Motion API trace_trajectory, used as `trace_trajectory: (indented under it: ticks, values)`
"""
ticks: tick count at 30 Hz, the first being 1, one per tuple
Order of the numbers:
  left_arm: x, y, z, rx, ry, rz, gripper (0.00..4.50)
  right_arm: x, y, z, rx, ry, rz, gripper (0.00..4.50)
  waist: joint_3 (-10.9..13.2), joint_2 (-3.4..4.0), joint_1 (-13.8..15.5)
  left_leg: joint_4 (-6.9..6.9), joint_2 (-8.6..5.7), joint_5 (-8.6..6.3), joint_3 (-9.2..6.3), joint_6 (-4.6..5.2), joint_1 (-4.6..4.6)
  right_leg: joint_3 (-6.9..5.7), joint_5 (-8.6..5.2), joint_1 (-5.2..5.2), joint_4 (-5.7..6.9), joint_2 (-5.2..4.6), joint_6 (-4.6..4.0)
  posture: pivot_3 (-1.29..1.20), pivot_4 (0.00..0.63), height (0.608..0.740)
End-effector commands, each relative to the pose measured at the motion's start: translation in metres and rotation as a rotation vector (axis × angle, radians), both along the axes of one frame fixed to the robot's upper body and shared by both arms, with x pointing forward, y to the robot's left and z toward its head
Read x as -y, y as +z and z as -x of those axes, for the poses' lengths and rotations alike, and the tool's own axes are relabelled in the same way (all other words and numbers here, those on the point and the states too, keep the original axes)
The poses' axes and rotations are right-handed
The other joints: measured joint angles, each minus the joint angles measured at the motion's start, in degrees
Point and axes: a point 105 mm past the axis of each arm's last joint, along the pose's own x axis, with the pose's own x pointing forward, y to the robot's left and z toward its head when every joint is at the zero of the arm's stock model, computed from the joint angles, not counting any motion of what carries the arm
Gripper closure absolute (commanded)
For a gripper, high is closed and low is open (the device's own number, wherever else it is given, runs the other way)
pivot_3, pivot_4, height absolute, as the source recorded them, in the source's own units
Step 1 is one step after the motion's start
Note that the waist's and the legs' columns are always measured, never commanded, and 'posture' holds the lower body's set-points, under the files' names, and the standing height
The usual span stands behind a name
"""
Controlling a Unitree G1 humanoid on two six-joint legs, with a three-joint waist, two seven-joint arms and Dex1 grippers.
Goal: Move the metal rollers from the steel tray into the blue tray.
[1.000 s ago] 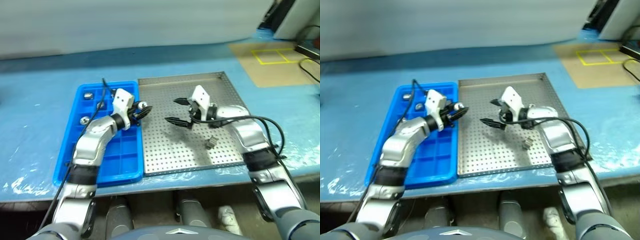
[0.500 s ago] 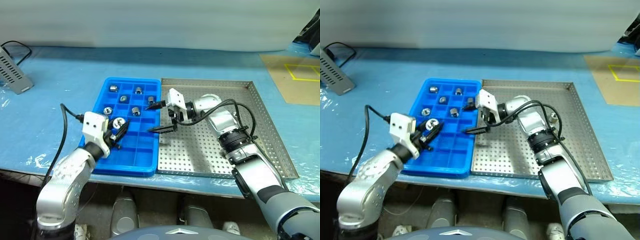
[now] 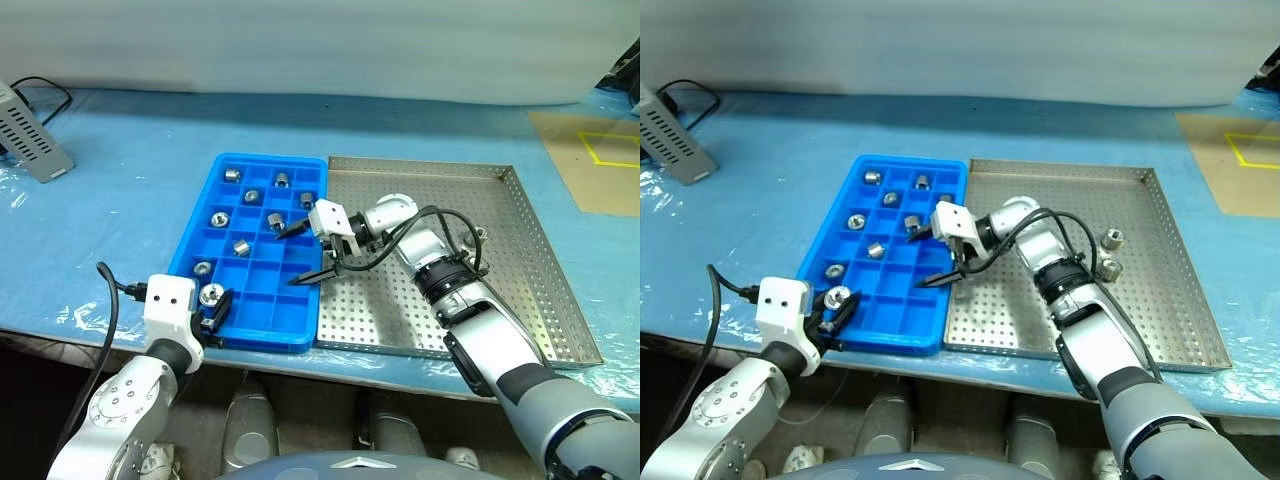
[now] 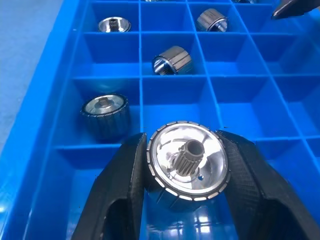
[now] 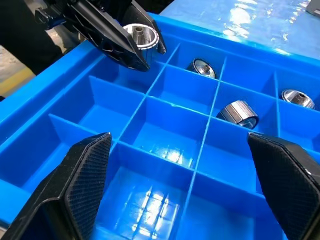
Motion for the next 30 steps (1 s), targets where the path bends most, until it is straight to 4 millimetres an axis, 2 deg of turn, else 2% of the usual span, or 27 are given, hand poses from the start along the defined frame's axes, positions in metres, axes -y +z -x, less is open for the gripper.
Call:
trace_trajectory:
  ticks: [1,3,6,7,10,15,18,20,26,30]
  values:
    - [0.001,0.003,0.003,-0.003,0.004,-0.021,1.76,-0.003,0.014,-0.002,0.056,0.019,-0.022,0.00,0.0,0.00,0.1,0.00,-0.01,0.00,0.00,0.00,0.01,0.01,0.00,0.01,0.00,0.00,0.00,0.33,0.150,0.740]
    - [-0.003,0.003,-0.003,0.004,0.027,-0.025,1.10,0.000,0.014,-0.005,0.060,0.001,-0.025,0.00,0.0,0.00,0.3,0.00,-0.01,0.00,0.00,0.00,0.01,0.01,0.00,0.00,0.00,0.00,0.00,0.31,0.150,0.740]
    - [0.005,0.016,-0.021,0.067,-0.033,0.033,0.09,0.009,0.018,-0.010,0.054,-0.058,-0.048,0.00,0.0,0.02,0.6,0.00,0.00,0.01,0.00,-0.02,0.04,0.01,0.00,0.00,0.06,0.01,0.00,0.24,0.150,0.740]
    - [0.011,0.021,-0.030,0.087,-0.094,0.045,0.02,0.013,0.020,-0.013,0.046,-0.100,-0.060,0.00,0.0,0.01,0.7,0.01,-0.01,0.03,0.00,-0.05,0.06,0.01,0.00,0.02,0.10,0.01,0.00,0.21,0.150,0.740]
    - [0.032,0.039,-0.055,0.154,-0.283,0.076,0.02,0.033,0.029,-0.022,0.048,-0.241,-0.114,0.00,0.0,0.02,0.7,0.04,-0.07,0.09,0.00,-0.12,0.12,0.06,0.01,0.06,0.15,0.01,0.00,0.09,0.150,0.740]
    - [0.065,0.062,-0.081,0.233,-0.566,0.118,0.02,0.085,0.043,-0.029,0.068,-0.531,-0.191,0.00,0.0,0.00,-0.8,0.13,-0.25,0.18,0.08,-0.10,0.20,0.24,0.03,0.13,0.20,0.02,0.00,-0.06,0.150,0.740]
    - [0.083,0.061,-0.089,0.247,-0.703,0.071,0.02,0.126,0.031,-0.028,0.086,-0.729,-0.133,0.00,0.0,-0.01,-3.1,0.12,-0.26,0.22,0.15,-0.17,0.27,0.34,0.03,0.12,0.18,0.04,0.01,-0.17,0.150,0.740]
    - [0.093,0.052,-0.096,0.249,-0.789,-0.018,0.02,0.149,0.025,-0.019,0.076,-0.826,-0.115,0.00,0.0,0.00,-4.3,0.04,-0.23,0.23,0.19,-0.19,0.35,0.36,0.00,0.13,0.17,0.07,0.07,-0.23,0.150,0.740]
    - [0.120,0.062,-0.104,0.325,-0.953,0.017,0.02,0.200,0.005,0.000,0.063,-1.091,-0.011,0.00,0.0,0.02,-8.0,-0.02,-0.25,0.17,0.38,-0.09,0.60,0.73,0.02,0.11,0.19,0.15,0.21,-0.31,0.150,0.740]
    - [0.126,0.059,-0.109,0.337,-0.973,0.006,0.02,0.219,-0.002,-0.001,0.080,-1.236,0.012,0.00,-0.1,0.05,-9.5,0.01,-0.21,0.17,0.44,-0.09,0.79,1.02,0.07,0.13,0.21,0.38,0.32,-0.33,0.150,0.740]
